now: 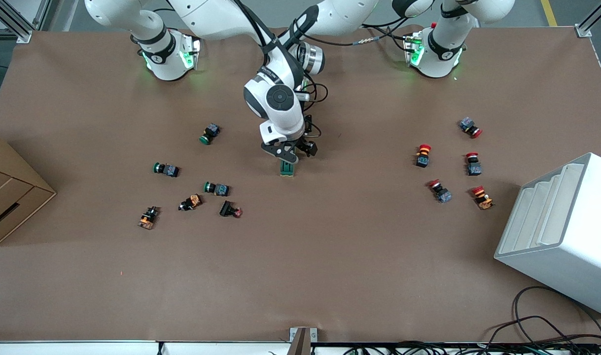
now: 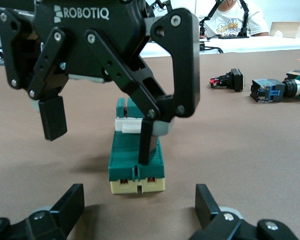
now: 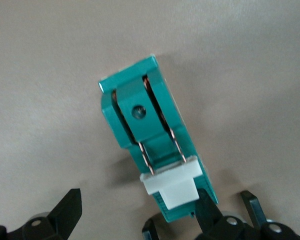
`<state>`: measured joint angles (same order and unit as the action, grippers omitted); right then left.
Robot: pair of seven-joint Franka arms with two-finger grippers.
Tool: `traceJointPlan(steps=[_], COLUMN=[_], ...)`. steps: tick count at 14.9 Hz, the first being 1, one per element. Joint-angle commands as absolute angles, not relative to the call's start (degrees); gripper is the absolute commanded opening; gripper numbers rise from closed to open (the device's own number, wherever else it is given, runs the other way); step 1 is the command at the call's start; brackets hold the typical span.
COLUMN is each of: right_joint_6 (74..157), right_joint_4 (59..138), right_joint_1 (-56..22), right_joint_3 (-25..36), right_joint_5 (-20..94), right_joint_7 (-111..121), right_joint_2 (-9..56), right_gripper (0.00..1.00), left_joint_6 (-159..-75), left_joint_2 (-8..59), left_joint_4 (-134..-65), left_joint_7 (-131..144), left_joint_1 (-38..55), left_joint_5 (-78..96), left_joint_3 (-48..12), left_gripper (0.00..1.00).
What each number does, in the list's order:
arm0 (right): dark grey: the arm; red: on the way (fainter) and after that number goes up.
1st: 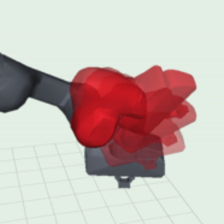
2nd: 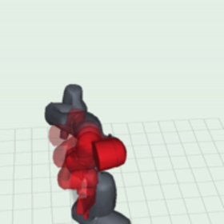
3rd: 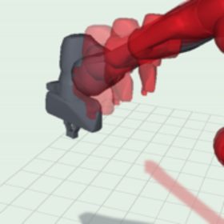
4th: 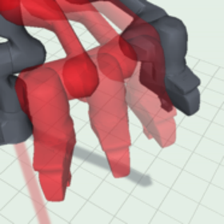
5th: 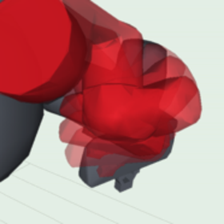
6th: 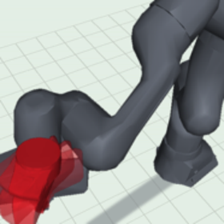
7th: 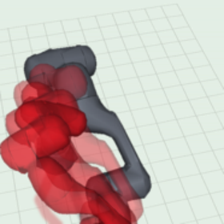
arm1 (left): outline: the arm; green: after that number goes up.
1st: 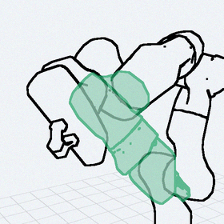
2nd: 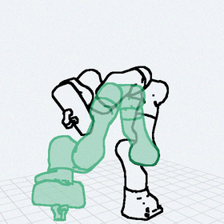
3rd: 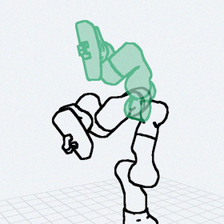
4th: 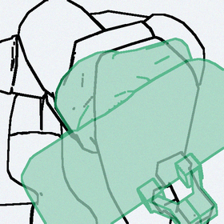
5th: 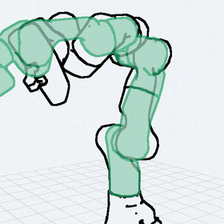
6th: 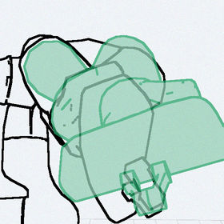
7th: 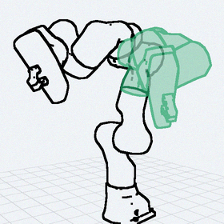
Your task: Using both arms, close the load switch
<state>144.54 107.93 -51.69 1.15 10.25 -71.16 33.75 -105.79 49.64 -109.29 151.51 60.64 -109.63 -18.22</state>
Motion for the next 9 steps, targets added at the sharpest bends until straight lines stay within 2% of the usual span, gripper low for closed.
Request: traceJointPlan(steps=[1, 9], right_joint_6=[145.55, 144.76], right_joint_4=[106.79, 103.89], right_joint_1=[-49.84, -46.85], right_joint_3=[1.05, 0.97], right_joint_5=[11.25, 11.34], right_joint_7=[-70.84, -71.01], right_joint_2=[34.37, 34.19], right_gripper=[1.00, 1.00], left_joint_6=[-106.88, -106.88], left_joint_2=[52.73, 52.56], left_joint_4=[-108.37, -107.75], left_joint_7=[150.38, 150.29], left_joint_1=[61.00, 61.00], left_joint_5=[-109.78, -109.25], left_joint_3=[-17.67, -17.75], left_gripper=[0.97, 0.97])
